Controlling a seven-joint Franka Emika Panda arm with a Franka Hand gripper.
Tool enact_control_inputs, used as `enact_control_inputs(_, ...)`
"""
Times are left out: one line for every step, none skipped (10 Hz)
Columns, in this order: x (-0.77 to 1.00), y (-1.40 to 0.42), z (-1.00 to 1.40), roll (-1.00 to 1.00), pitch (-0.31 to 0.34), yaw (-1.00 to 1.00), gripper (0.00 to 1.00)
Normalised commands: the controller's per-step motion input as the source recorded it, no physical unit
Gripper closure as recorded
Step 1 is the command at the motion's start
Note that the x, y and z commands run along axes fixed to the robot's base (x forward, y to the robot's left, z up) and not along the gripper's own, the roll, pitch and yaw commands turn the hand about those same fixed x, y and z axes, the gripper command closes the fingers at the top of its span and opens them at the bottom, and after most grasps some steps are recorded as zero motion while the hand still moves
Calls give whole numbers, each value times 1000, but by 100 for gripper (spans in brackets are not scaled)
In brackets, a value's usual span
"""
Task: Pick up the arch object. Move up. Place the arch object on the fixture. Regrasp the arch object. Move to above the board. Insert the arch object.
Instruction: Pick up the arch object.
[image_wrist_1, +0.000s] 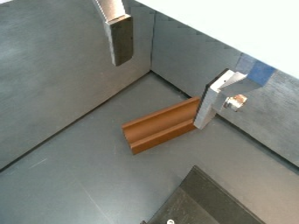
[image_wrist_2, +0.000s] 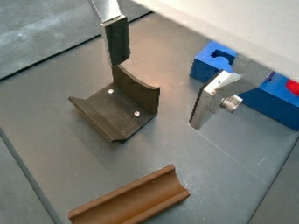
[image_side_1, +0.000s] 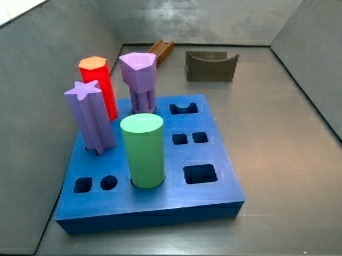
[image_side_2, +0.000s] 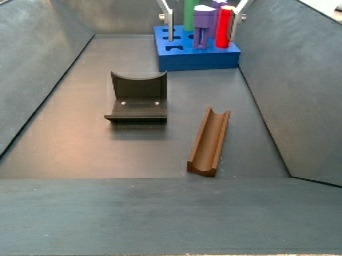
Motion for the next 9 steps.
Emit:
enact_control_inputs(-406, 311, -291, 54, 27, -291, 0)
enact_control_inputs(-117, 617, -777, -64, 0, -220, 0)
enact_control_inputs(0, 691, -894, -96, -34, -189, 0)
enact_control_inputs(151, 597, -934, -79, 0, -291, 0)
enact_control_inputs(366, 280, -1000, -17, 0, -500, 0)
enact_control_inputs(391, 149, -997, -14, 7, -640, 0)
enact_control_inputs(300, 180, -1000, 0, 20, -760, 0)
enact_control_inputs(231, 129, -1000, 0, 13, -817, 0)
enact_control_inputs(34, 183, -1000, 0, 0, -806, 0)
